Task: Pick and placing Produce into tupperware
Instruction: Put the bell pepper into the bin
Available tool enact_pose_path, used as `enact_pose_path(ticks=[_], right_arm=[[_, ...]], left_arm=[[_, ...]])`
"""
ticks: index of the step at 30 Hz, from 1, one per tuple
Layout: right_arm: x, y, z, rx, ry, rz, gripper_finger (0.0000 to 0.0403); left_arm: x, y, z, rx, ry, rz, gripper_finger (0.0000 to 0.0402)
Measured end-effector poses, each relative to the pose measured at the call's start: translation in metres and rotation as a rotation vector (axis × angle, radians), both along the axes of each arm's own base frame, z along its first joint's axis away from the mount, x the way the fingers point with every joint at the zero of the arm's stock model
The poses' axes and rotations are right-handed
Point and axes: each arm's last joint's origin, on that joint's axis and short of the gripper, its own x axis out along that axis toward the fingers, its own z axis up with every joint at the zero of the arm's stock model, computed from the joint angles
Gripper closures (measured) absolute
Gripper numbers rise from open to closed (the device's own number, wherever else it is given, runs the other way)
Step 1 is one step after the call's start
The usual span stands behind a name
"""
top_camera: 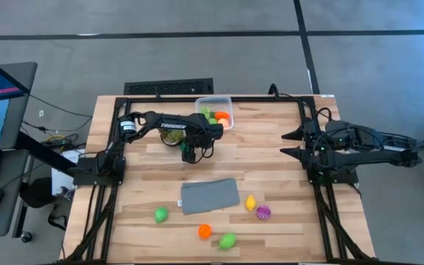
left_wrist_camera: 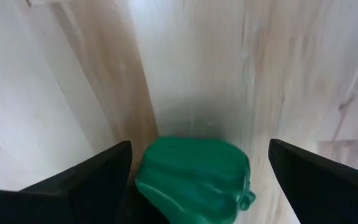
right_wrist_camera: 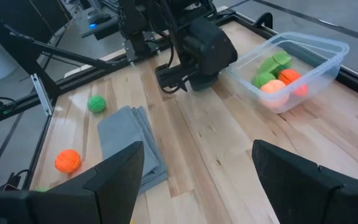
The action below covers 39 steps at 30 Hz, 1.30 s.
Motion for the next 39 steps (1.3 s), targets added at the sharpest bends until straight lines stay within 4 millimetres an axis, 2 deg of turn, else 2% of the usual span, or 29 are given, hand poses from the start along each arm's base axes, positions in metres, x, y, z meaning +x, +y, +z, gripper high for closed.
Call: enact_pose_path(ticks=[10,26,39], right_arm=[[0.0,0.0,0.0,0.0,0.003,0.0,0.0081],[-0.001,0.0,-0.001,0.015,0.015,-0.007,0.0081],[-0.001,0.0,-0.001,0.016,0.014,-0.006,0.0081]], left_arm=[[-0.005,-0.001,0.001,0.017,0.054,0.025,0.0033],[-0.005,-0.004,0.001,-0.036,0.045,0.08,0.0033],[0.001,-0.027,0.001,-0.073,0.037,0.046,0.0033]])
